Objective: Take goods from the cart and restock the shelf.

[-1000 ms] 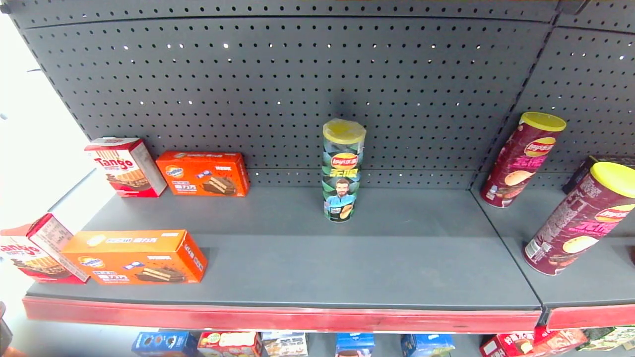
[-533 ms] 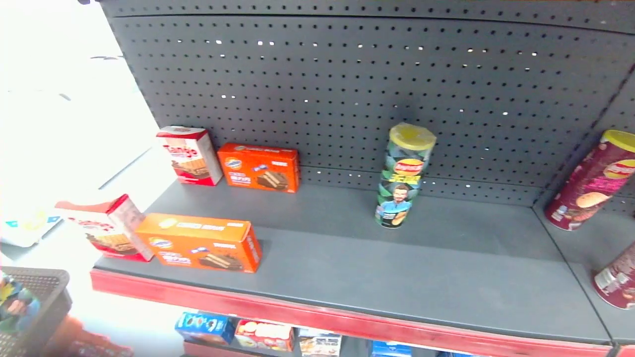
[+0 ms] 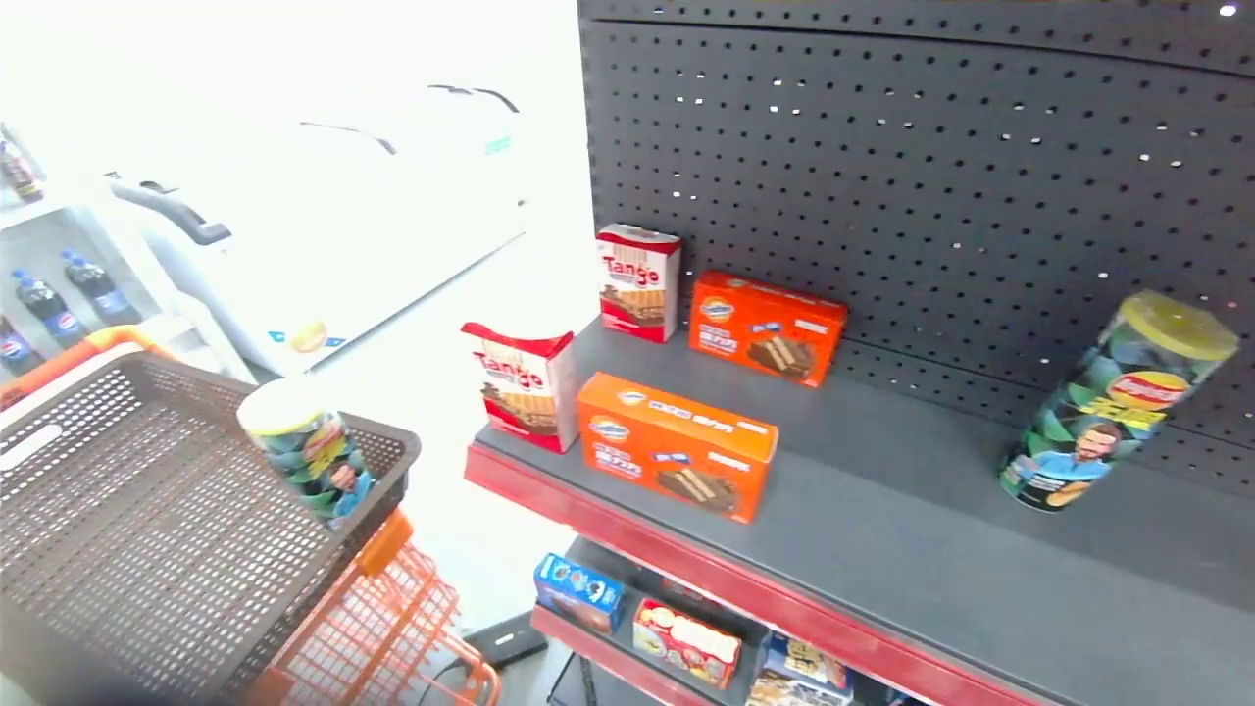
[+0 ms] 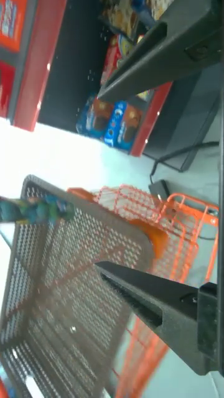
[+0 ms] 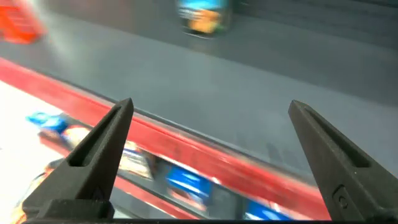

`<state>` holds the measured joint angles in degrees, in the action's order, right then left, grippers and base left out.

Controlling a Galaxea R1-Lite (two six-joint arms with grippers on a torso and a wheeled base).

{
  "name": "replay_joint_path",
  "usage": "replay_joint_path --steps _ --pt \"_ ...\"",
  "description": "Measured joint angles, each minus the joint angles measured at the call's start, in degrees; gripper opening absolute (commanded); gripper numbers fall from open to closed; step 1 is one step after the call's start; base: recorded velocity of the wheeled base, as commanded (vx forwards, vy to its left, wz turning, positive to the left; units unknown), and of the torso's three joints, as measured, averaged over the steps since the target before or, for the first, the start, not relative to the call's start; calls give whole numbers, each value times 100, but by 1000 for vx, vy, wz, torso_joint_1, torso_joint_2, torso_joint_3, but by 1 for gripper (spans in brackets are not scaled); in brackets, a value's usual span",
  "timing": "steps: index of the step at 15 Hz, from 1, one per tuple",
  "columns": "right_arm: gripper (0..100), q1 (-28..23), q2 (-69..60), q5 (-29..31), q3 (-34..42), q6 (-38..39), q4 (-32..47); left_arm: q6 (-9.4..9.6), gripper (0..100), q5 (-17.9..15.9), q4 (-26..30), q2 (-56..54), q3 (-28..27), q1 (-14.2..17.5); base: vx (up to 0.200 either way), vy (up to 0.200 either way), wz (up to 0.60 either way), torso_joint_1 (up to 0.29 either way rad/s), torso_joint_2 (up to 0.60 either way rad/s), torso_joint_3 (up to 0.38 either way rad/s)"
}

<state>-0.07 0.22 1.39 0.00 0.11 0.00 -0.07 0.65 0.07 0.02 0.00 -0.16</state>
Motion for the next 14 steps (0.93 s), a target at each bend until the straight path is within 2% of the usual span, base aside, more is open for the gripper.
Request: replay_joint_path --steps 8,11,14 --pt "100 2 0 5 0 16 -5 18 100 -29 2 0 0 -2 0 0 0 0 0 0" --pt "100 0 0 2 0 16 -5 37 100 151 33 0 -60 2 0 0 0 0 0 0" --pt "100 0 0 2 0 13 -5 78 100 347 380 341 -759 -5 0 0 0 0 0 0"
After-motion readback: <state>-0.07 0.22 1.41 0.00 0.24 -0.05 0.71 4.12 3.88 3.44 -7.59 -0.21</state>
